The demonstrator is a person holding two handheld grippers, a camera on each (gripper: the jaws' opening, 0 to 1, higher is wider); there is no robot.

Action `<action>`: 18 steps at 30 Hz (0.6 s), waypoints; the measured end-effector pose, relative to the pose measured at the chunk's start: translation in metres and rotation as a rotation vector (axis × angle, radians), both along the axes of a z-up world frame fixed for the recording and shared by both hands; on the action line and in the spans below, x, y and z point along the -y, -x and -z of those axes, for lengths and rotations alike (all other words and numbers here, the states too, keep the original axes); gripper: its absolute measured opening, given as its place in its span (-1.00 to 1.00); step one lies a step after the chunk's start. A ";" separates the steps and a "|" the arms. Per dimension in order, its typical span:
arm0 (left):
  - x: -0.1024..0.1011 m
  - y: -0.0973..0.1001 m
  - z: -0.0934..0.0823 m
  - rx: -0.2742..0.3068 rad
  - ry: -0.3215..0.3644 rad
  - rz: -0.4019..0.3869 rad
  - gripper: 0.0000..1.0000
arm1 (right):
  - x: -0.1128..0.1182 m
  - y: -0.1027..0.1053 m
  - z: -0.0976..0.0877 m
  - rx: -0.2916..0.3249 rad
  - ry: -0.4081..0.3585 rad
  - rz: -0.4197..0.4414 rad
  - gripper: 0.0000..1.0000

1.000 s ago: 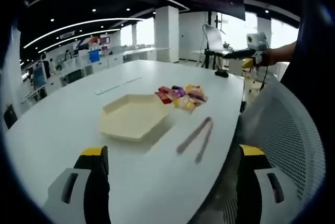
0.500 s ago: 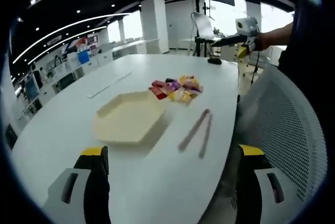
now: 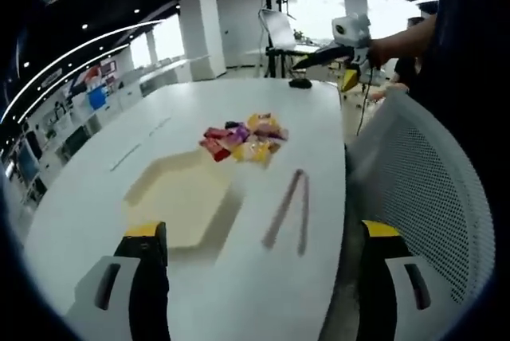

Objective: Place the target food into the container with the food tongs after gripping and lifting it, then release it inside without dropping or visibly crushing the food.

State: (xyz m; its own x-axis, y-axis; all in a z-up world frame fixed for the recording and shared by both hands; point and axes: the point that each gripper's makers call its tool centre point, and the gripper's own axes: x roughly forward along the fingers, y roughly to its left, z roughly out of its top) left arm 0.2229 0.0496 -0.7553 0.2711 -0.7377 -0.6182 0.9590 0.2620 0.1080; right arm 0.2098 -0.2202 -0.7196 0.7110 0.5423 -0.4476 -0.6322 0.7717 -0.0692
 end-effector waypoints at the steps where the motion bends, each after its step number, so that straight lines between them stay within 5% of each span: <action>1: 0.003 0.001 0.002 -0.002 -0.006 0.015 0.89 | 0.000 0.001 0.001 -0.002 -0.004 0.001 0.99; 18: 0.026 0.005 0.066 -0.030 -0.160 0.157 0.22 | -0.002 0.010 0.003 -0.018 -0.020 0.012 0.99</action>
State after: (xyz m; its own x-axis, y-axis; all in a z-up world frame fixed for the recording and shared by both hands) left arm 0.2182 0.0240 -0.8214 0.1398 -0.6615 -0.7368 0.9902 0.0907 0.1065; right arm 0.1993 -0.2185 -0.7223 0.7097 0.5423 -0.4497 -0.6236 0.7806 -0.0427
